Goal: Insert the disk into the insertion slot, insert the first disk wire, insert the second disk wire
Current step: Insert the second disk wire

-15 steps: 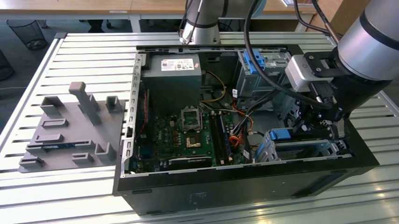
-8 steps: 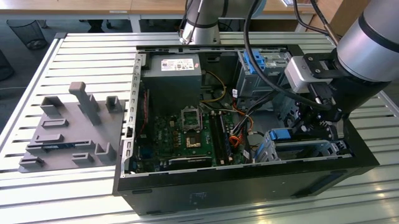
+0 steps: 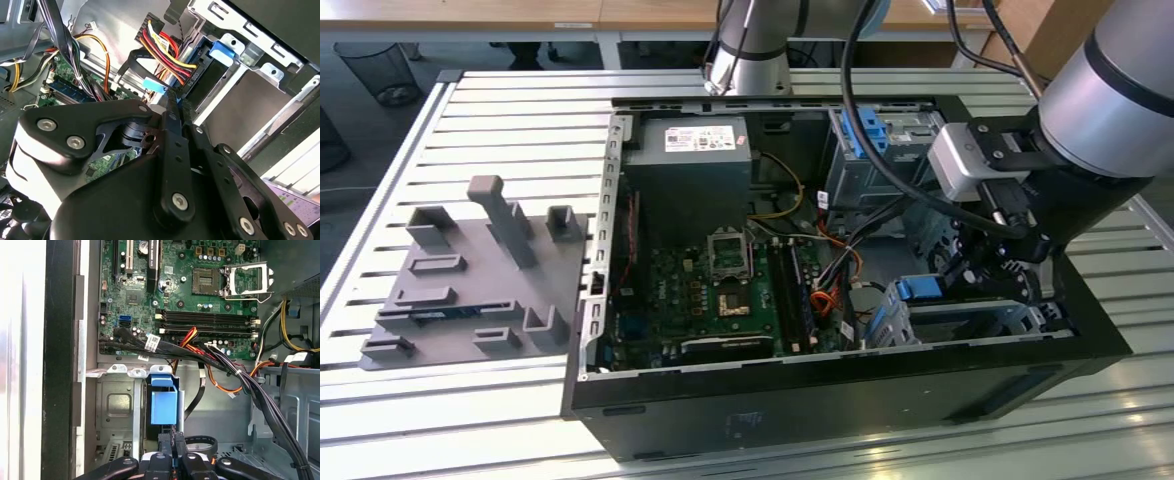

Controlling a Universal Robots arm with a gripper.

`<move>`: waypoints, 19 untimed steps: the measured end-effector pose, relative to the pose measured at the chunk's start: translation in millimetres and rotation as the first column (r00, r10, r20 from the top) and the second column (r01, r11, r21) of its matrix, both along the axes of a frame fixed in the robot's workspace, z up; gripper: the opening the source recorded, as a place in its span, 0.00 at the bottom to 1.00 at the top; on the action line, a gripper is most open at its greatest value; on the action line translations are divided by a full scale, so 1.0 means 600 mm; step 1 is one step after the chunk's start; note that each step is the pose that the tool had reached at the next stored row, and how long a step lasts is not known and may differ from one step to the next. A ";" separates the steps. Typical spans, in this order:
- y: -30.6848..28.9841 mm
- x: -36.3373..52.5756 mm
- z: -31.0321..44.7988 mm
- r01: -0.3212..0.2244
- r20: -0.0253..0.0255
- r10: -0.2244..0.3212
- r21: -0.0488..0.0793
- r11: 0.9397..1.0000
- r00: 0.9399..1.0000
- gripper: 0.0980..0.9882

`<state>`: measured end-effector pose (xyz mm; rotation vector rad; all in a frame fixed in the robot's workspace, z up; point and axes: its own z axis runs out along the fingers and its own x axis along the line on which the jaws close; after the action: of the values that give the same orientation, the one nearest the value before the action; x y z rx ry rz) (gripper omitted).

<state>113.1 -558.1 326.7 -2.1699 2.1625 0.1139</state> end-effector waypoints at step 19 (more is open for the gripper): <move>0.0000 0.000 0.024 0.000 -0.004 0.000 -0.002 1.000 1.000 0.05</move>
<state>113.1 -558.1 341.3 -2.1724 2.1654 0.1166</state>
